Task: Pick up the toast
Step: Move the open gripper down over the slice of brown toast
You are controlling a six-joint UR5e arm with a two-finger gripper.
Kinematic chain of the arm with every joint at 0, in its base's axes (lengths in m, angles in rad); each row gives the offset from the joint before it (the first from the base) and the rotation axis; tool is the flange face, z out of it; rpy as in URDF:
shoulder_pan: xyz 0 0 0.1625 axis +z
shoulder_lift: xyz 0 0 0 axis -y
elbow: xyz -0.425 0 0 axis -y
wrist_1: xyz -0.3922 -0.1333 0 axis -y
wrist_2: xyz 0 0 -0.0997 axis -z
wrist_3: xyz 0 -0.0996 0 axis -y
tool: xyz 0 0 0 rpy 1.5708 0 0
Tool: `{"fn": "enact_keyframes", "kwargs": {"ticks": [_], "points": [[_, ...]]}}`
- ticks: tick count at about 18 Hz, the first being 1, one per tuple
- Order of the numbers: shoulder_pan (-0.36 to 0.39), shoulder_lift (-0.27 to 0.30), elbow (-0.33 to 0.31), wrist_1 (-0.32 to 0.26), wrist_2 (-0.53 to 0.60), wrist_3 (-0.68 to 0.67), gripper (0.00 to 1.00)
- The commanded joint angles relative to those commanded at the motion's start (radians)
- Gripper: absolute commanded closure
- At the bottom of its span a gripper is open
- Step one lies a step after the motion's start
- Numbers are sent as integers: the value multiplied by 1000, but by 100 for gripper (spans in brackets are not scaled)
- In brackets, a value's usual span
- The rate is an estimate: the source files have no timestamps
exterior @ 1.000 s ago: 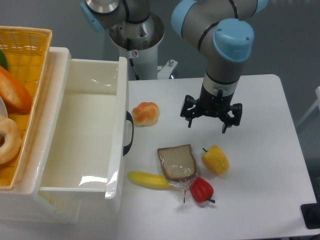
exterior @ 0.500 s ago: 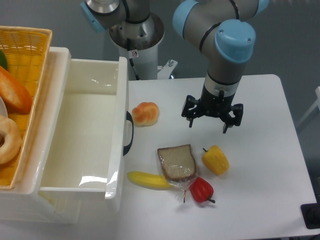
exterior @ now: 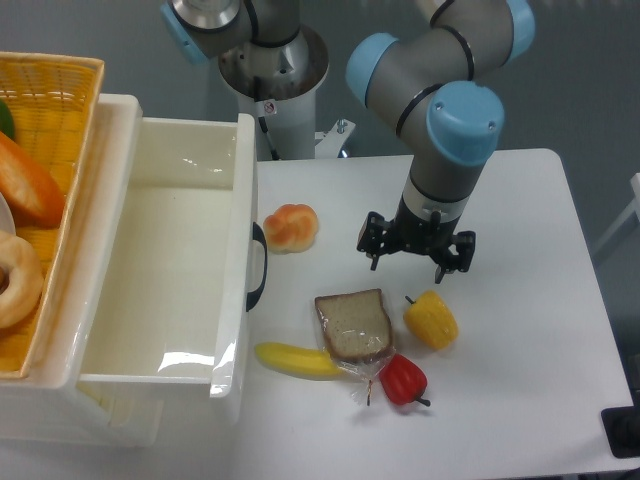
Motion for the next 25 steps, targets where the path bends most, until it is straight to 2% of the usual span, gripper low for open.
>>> {"fn": "enact_keyframes", "kwargs": {"ticks": [3,5,9,15,19,25], "points": [[-3,-28,-1,77,-15,6,0],[-8,-51,0,101,-28,8,0],[9,-83,3,101,-35,9,0],[54,-140,8,100,-144,9,0],[54,-170,12,101,-159,11,0],[54,-186,15,101,-205,23,0]]}}
